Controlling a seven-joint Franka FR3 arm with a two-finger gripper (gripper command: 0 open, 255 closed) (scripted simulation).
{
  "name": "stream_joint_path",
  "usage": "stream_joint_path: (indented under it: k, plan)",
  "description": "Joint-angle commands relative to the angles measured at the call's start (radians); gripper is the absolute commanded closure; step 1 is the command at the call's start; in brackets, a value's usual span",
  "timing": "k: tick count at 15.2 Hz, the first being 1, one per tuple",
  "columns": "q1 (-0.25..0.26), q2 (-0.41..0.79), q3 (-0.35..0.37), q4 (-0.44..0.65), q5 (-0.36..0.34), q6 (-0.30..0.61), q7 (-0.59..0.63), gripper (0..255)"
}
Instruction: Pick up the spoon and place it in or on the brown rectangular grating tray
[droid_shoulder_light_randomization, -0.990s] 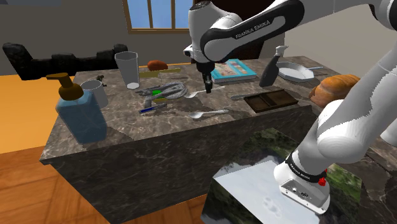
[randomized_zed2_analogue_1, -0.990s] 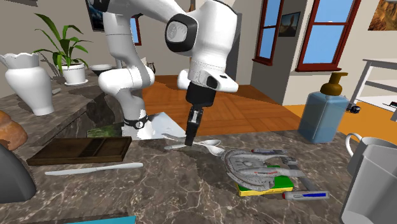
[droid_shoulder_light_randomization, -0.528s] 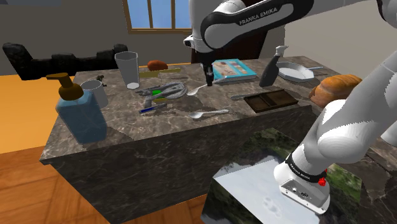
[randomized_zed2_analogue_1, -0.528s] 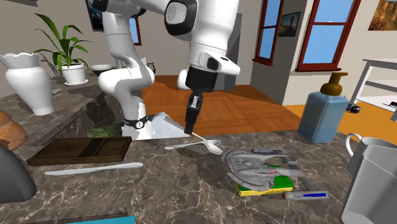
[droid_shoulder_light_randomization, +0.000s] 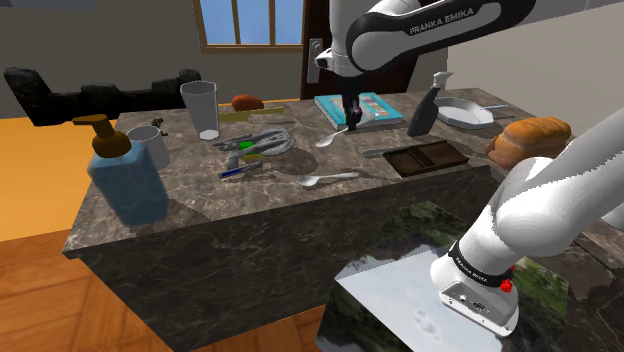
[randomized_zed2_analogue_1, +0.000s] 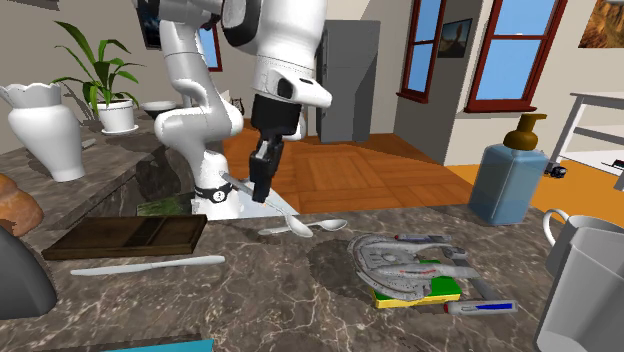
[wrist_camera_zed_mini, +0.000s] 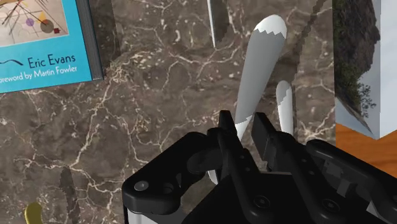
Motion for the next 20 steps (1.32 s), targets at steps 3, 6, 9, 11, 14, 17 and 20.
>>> stream_joint_path:
  k: [3, 6, 9, 11, 14, 17, 20]
  plan:
    - [-0.031, -0.123, -0.051, -0.117, -0.021, 0.012, -0.071, 255]
    - [-0.059, -0.206, -0.093, -0.187, -0.046, 0.012, -0.128, 255]
    - [-0.09, -0.286, -0.139, -0.247, -0.077, 0.008, -0.187, 255]
    - [-0.113, -0.336, -0.171, -0.281, -0.101, 0.004, -0.229, 255]
    - [-0.152, -0.406, -0.223, -0.324, -0.142, -0.003, -0.294, 255]
    - [-0.195, -0.466, -0.278, -0.356, -0.187, -0.011, -0.364, 255]
    - [-0.24, -0.516, -0.337, -0.377, -0.236, -0.017, -0.436, 255]
